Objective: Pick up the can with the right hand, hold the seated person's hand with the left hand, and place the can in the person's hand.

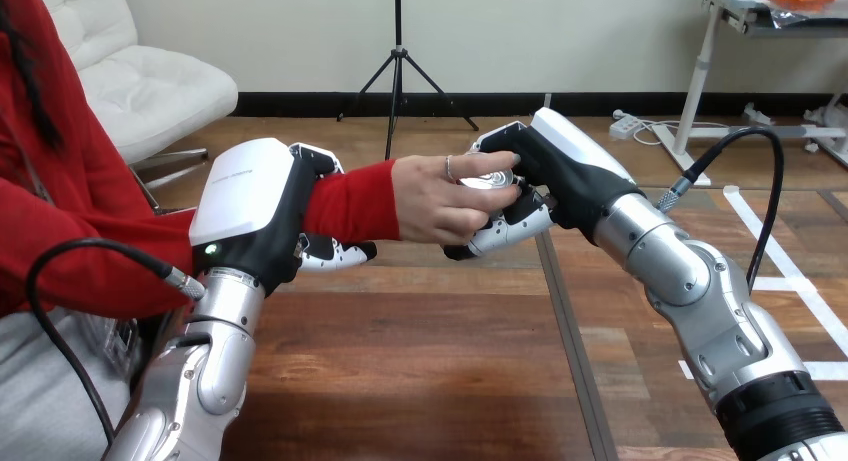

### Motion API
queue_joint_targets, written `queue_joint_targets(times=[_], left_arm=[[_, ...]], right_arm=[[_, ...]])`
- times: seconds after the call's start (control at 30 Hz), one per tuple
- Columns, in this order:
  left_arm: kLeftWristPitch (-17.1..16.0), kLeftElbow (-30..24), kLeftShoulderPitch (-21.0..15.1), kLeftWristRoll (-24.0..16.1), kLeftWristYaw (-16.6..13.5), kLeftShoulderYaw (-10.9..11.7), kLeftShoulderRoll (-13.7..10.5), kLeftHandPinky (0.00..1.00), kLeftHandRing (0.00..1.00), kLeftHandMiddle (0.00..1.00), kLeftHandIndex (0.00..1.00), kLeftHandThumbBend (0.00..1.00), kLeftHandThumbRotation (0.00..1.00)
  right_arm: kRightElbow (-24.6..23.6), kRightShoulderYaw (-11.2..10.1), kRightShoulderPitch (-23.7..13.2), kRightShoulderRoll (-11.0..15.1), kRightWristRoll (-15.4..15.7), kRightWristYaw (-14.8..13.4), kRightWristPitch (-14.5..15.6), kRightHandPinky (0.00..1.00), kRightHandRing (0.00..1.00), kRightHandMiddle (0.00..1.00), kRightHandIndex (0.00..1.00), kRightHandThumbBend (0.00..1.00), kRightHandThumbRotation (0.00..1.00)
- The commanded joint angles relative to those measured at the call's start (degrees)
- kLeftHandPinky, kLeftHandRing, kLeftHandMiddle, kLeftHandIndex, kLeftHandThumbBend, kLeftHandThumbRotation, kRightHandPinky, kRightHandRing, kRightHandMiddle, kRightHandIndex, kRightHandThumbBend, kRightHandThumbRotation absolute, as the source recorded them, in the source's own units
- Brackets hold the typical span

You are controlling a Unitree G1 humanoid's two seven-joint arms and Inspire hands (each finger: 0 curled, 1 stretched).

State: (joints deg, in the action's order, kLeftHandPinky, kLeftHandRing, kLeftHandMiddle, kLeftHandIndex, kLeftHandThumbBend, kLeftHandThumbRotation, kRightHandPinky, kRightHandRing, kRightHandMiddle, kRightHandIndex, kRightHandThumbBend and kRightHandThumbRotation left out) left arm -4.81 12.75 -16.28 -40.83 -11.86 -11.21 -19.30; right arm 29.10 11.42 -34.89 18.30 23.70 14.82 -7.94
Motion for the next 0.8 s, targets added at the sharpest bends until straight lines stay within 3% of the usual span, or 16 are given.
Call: queue_joint_targets(times=[0.0,0.33,0.57,0.77], left_arm=[[-5.57,-8.17,-11.35,2.40,-4.19,1.31,2.59,0.20,0.25,0.31,0.33,0.72,0.00],[-4.55,-9.63,-10.50,2.68,-2.00,1.48,2.43,0.20,0.26,0.32,0.33,0.74,0.00],[-0.80,-13.00,-9.52,2.47,5.22,0.95,0.63,0.26,0.33,0.39,0.40,0.76,0.00],[-0.23,-14.93,-8.68,2.27,8.76,0.94,-0.58,0.33,0.41,0.48,0.50,0.82,0.07]], right_arm=[[-4.13,2.44,-3.01,-2.00,0.43,0.01,-1.42,0.32,0.37,0.42,0.44,0.70,0.00],[-4.19,1.88,-2.54,-1.91,-0.20,0.17,-1.08,0.32,0.37,0.43,0.45,0.67,0.00],[-5.15,1.57,-2.01,-1.60,-0.39,0.69,-0.09,0.35,0.40,0.45,0.48,0.68,0.00],[-5.82,1.09,-1.59,-1.18,-1.11,1.80,0.68,0.38,0.44,0.49,0.53,0.71,0.06]])
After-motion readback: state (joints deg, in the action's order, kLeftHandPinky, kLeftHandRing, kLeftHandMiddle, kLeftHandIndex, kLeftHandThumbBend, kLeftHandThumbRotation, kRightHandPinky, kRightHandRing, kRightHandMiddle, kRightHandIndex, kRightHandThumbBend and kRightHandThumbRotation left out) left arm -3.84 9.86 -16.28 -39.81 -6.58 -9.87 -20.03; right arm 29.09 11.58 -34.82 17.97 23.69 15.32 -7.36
